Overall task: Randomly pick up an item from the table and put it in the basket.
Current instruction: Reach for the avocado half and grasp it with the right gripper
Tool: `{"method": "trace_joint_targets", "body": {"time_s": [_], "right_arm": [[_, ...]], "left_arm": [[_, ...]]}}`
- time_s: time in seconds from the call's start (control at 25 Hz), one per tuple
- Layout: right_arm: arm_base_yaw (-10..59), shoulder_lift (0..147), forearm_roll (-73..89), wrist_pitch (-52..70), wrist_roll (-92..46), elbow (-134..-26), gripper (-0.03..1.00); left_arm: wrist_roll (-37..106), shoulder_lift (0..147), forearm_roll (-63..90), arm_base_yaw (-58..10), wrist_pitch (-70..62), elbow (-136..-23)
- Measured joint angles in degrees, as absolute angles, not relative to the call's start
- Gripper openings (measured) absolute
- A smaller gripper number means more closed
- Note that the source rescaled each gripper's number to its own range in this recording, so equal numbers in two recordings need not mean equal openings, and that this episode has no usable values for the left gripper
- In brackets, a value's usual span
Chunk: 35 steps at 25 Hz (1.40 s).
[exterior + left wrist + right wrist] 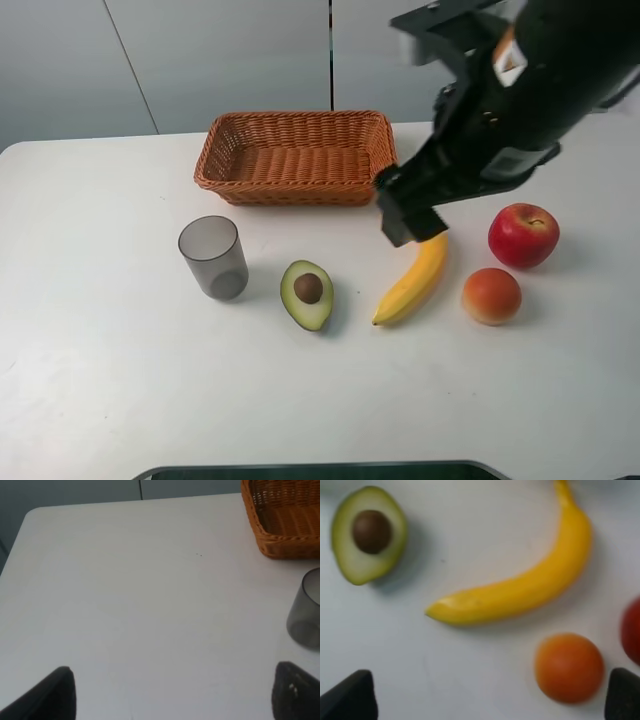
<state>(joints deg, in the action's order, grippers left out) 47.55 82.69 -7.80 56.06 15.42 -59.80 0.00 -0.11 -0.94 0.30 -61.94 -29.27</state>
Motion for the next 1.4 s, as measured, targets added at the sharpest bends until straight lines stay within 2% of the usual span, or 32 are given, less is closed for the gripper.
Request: {"method": "trace_joint_targets", "body": {"time_s": [0.2,0.48,0.96,1.4], "right_arm": [[53.0,92.2,-6.9,55.4,16.8,-65.7,0.99],[56.6,98.4,-6.7,52.3,22.4,-66.6,1.00],[58.7,108.9,-5.0,42.2,31.9,-66.7,1.00],[56.8,112.3,-6.3,33.8,38.1,-66.8,1.00]], "left_arm": [[0.0,-0.1,-0.9,0.3,-61.9,-29.3],[0.0,-0.1,-0.9,0.3,-61.9,-29.3],[0.0,-0.1,-0.9,0.3,-61.9,-29.3],[0.0,-0.1,-0.9,0.3,-61.9,-29.3]]}}
